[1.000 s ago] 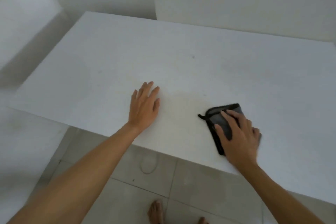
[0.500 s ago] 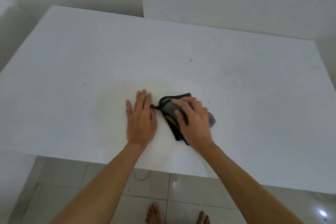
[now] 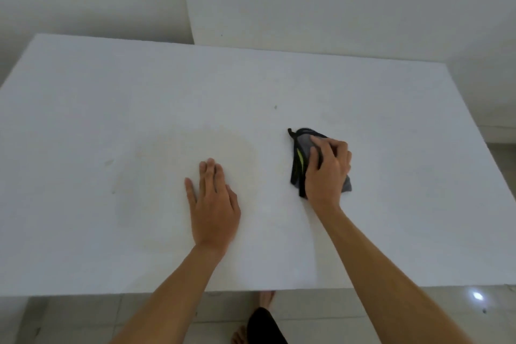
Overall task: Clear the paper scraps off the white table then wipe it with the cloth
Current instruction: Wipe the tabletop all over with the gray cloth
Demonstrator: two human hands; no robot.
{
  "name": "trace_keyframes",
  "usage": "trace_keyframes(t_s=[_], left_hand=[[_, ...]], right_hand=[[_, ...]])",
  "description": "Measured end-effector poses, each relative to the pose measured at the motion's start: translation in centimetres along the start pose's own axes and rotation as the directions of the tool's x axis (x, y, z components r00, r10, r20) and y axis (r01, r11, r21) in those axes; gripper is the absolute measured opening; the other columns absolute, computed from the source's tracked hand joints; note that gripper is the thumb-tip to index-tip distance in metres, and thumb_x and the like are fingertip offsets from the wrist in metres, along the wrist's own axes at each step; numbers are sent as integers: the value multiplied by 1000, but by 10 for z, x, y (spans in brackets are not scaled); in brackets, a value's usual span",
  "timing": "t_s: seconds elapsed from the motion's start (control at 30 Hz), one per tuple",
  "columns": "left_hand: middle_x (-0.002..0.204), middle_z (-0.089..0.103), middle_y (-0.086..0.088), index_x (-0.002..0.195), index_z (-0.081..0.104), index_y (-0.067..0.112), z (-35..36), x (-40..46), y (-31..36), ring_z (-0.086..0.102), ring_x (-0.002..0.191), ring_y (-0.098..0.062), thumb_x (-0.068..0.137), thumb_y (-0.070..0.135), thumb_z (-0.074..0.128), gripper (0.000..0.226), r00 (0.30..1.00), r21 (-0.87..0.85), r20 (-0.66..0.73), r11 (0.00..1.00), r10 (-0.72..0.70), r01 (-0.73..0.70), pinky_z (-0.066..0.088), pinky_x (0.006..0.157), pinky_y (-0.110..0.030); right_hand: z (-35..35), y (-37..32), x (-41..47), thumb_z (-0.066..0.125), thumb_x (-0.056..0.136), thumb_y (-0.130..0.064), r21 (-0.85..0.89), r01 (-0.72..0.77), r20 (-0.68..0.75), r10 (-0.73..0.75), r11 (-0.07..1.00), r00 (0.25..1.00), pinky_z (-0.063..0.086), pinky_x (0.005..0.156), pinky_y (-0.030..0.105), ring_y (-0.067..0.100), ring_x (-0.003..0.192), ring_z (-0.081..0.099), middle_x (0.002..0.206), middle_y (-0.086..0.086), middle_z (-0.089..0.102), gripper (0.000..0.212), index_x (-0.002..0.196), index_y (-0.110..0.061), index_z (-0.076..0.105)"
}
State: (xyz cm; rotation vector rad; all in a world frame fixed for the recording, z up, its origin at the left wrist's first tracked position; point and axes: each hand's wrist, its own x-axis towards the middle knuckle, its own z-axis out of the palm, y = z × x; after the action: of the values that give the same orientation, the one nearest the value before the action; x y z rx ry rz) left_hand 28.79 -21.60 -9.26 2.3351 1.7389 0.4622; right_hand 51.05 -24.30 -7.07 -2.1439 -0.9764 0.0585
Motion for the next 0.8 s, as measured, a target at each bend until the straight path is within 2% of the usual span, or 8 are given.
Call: trace_keyframes(t_s=[0.17,0.23,0.3,0.37,0.43,0.6,0.73,0.8], left_hand=[[150,49,-13,141,52,4,6,71,-14,39,144,-29,99,22,27,52,993,-17,21,993,113,-113,24,117,-60],[150,49,-14,141,51,4,5,110,-23,37,146,-29,98,19,35,48,994,-24,39,995,100,-99,20,118,-59],[151,47,-13,142,48,5,3,145,-30,31,149,-27,96,10,44,46,994,-17,63,996,92,-91,14,120,-57],[150,49,-12,140,50,6,-1,170,-35,32,148,-26,96,5,44,44,988,6,52,989,146,-146,15,120,-57],[150,50,-10,140,50,7,-5,190,-37,36,146,-26,97,2,43,44,974,15,45,974,224,-225,20,118,-59],[150,49,-9,139,50,8,-6,229,-34,34,147,-24,96,2,45,44,959,-5,36,960,280,-280,20,118,-56],[151,46,-7,138,51,9,-7,247,-26,32,148,-21,95,3,47,44,968,-57,24,967,249,-247,20,118,-53],[151,47,-6,137,52,10,-5,255,-20,32,148,-21,96,4,47,41,963,-75,14,960,270,-269,22,118,-53]], right_hand=[[61,-67,13,56,101,-23,225,236,183,-278,945,943,43,104,46,22,120,53,131,-1,54,28,125,-24,69],[91,-87,15,50,104,-31,142,417,323,-440,898,838,35,112,47,21,137,46,147,-3,50,38,141,-29,58],[114,-90,21,35,109,-41,-29,596,449,-522,803,725,17,123,51,20,155,24,163,-5,36,50,157,-32,36],[125,-85,40,24,110,-43,-128,631,492,-504,765,710,6,125,54,22,158,11,168,-4,26,53,162,-32,24],[131,-80,71,21,109,-45,-181,553,481,-417,813,771,2,125,56,24,159,7,169,-3,22,55,162,-31,23],[108,-34,153,31,109,-44,-340,119,331,1,933,944,6,121,53,18,158,7,171,-9,13,52,160,-38,25],[56,12,195,46,105,-26,-324,-280,32,307,903,951,26,108,57,34,138,34,151,5,42,44,148,-35,47],[48,5,197,48,100,-15,-227,-251,-58,245,941,968,34,100,51,37,123,44,137,9,50,44,141,-31,54]])
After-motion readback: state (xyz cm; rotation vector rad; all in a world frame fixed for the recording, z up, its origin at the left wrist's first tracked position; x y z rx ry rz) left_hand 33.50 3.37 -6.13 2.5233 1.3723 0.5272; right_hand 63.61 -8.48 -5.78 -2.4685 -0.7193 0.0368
